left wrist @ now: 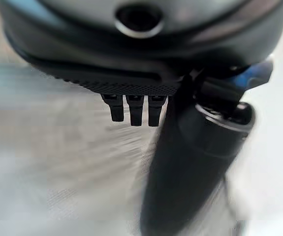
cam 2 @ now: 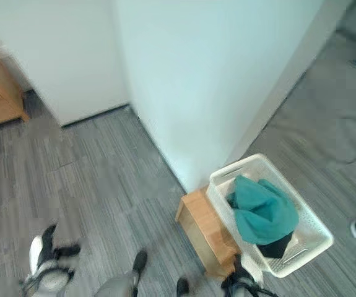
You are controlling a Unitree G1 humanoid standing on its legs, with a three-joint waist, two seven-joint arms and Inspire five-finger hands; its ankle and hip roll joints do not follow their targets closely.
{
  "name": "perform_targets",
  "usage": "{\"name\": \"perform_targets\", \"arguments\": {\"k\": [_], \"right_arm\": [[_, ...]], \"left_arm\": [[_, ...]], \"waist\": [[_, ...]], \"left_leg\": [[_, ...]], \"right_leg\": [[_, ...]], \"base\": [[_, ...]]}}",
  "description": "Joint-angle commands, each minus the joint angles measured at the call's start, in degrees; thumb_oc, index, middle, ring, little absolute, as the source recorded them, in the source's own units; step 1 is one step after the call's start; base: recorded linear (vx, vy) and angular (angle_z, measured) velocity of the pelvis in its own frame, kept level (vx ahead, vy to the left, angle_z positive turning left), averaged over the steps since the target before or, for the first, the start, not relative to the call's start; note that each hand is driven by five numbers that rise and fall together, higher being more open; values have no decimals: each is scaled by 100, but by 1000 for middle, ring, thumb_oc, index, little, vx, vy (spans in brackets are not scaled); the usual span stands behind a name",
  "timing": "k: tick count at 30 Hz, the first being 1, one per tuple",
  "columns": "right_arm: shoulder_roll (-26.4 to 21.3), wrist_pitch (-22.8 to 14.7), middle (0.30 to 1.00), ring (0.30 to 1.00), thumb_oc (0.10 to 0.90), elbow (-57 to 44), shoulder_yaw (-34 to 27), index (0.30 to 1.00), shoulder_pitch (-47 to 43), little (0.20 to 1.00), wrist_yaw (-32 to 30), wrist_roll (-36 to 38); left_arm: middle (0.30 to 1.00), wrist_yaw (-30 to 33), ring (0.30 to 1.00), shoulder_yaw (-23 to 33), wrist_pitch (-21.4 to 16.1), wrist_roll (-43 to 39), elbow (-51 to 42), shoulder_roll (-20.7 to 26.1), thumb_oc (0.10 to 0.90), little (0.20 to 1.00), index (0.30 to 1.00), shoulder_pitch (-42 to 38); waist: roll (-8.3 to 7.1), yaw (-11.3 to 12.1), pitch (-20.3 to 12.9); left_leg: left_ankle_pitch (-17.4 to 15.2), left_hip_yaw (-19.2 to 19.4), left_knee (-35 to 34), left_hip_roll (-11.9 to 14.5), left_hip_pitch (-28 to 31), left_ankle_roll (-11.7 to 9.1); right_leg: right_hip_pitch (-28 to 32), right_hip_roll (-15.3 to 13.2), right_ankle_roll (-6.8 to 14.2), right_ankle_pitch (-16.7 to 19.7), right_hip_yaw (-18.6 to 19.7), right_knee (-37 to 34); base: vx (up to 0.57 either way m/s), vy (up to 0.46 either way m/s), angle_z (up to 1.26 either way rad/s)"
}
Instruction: Pick up bed clothes into laundry basket.
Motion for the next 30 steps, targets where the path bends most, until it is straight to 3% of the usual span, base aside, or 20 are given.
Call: {"name": "perform_targets", "arguments": {"k": [1,2,3,4,5,6,7,9,11,12,13,14,16,17,18,19,20,21,24,30], "right_arm": [[321,-565,900,900,800,356,-542,900,-1469,900,-82,27],[375,-656,900,900,800,113,-612,900,-1484,900,-264,147],[749,-1118,900,900,800,190,-903,900,-1121,900,828,1368],[731,-1135,900,900,800,197,-906,900,-1111,900,862,1399],[747,-1201,900,900,800,-1118,-805,900,-1519,900,277,1592],[739,-1125,900,900,800,-1196,-810,900,-1505,900,293,1602],[766,-1219,900,900,800,-1623,-863,900,-1526,900,206,1457],[764,-1189,900,900,800,-1822,-905,900,-1457,900,152,1362],[594,-1223,900,900,800,-2238,-1112,900,-1349,900,91,1313],[705,-895,900,900,800,-1297,-942,900,-1095,900,-115,675],[607,-979,900,900,800,-1167,-1022,900,-872,900,-239,372],[258,-1139,900,900,800,-967,-1284,900,-1030,900,83,1087],[-98,-948,900,900,800,-2188,-1638,900,-1143,900,-67,986],[-103,-917,900,900,800,-2232,-1651,900,-1118,900,-60,982],[-395,-923,900,900,800,-1995,-1649,900,-1508,900,-265,1090],[43,-1107,900,900,800,-1877,-1405,900,-1272,900,-166,1113],[30,-1065,900,900,800,-1753,-1423,900,-1258,900,-114,1037],[-424,-948,900,900,800,-2818,-1756,900,-1123,900,-144,520],[-631,-1157,900,900,800,-4212,-2371,900,-879,900,174,738],[-724,-1510,900,900,800,-4536,-2434,900,-1004,900,507,1156]], "left_arm": [[900,215,900,264,-370,-147,-488,905,800,900,900,43],[900,204,900,141,-333,-172,-547,983,800,900,900,-26],[900,35,900,63,-355,-171,-550,960,800,900,900,75],[900,32,900,55,-357,-174,-558,962,800,900,900,92],[900,70,900,130,-350,-285,-757,996,800,900,900,201],[900,67,900,140,-334,-284,-772,1002,800,900,900,197],[900,48,900,174,-269,-204,-936,1071,800,900,900,116],[900,49,900,171,-237,-123,-1005,1117,800,900,900,134],[900,184,900,136,-226,-53,-1003,1198,800,900,900,-10],[900,199,900,108,-274,-43,-929,1146,800,900,900,-133],[900,346,900,15,-251,45,-861,1199,800,900,900,-178],[900,288,900,2,-382,-83,-788,1206,800,900,900,-287],[900,191,900,125,-357,-166,-926,1373,800,900,900,-334],[900,189,900,121,-351,-167,-932,1371,800,900,900,-332],[900,13,900,-105,-517,-386,-1172,1360,800,900,900,-485],[900,20,900,-205,-515,-370,-1424,1342,800,900,900,-593],[900,-69,900,-152,-396,-260,-1573,1406,800,900,900,-539],[900,-320,900,13,-375,-177,-1808,1524,800,900,900,-366],[900,-515,900,418,-640,-249,-2261,1841,800,900,900,-201],[900,-671,900,1040,-838,-465,-2888,2001,800,900,900,260]], "waist": [[168,355,-211],[79,223,-315],[182,-22,-414],[180,-17,-427],[148,118,-577],[131,73,-574],[110,149,-546],[78,90,-514],[-6,-143,-408],[40,-231,-361],[61,-406,-290],[83,-525,-243],[12,-572,-245],[37,-566,-261],[-139,-676,-301],[-162,-811,-264],[-151,-796,-252],[-231,-857,-265],[-290,-811,-449],[-172,-439,-487]], "left_leg": [[500,320,-164,361,1022,-377],[446,872,16,723,1286,-412],[457,1065,-267,647,1539,-434],[488,1079,-314,624,1554,-424],[312,609,-509,227,1622,-359],[309,570,-530,184,1608,-330],[147,468,-589,33,1693,-144],[44,359,-677,-126,1808,-4],[-4,0,-979,-380,1986,151],[129,-54,-1049,-321,1975,169],[168,-393,-1105,-317,1966,142],[257,-1044,-1125,-441,1896,80],[289,-1435,-1177,-426,1821,20],[317,-1438,-1186,-398,1798,12],[338,-2121,-1193,-585,1736,-19],[364,-2466,-1193,-714,1671,9],[395,-2649,-1193,-771,1616,4],[334,-2773,-1183,-829,1610,-8],[365,-2714,-1193,-715,1599,-108],[726,-2845,-1193,-552,1261,-372]], "right_leg": [[-126,-81,274,-501,-244,43],[-35,-193,152,-498,-848,146],[47,-189,200,-497,-1031,142],[48,-197,210,-475,-1036,129],[-18,-348,226,-411,-1143,568],[-36,-395,253,-442,-1183,634],[-149,-607,322,-388,-1376,1401],[-360,-843,443,-349,-1358,2110],[-916,-951,779,-41,-615,3214],[-1190,-754,694,14,-275,3461],[-1438,-367,665,-150,343,3523],[-1688,83,655,-453,1387,3192],[-1723,79,470,-561,1951,2818],[-1729,107,458,-514,1941,2775],[-1651,476,400,-619,3142,2148],[-1531,739,382,-594,3956,1890],[-1563,847,349,-472,4217,1749],[-1418,841,322,-450,4325,1602],[-1212,477,319,-290,3847,990],[-690,377,267,-76,3426,-5]], "base": [[-109,-12,181],[-54,74,119],[-11,69,184],[219,172,200],[150,120,196],[254,208,200],[100,128,164],[129,144,175],[86,106,180],[6,-4,221],[55,-109,252],[116,-180,253],[98,-234,241],[151,-345,188],[127,-289,139],[117,-349,180],[-25,-235,226],[-57,-239,259],[-54,-259,141],[-70,-184,34]]}}
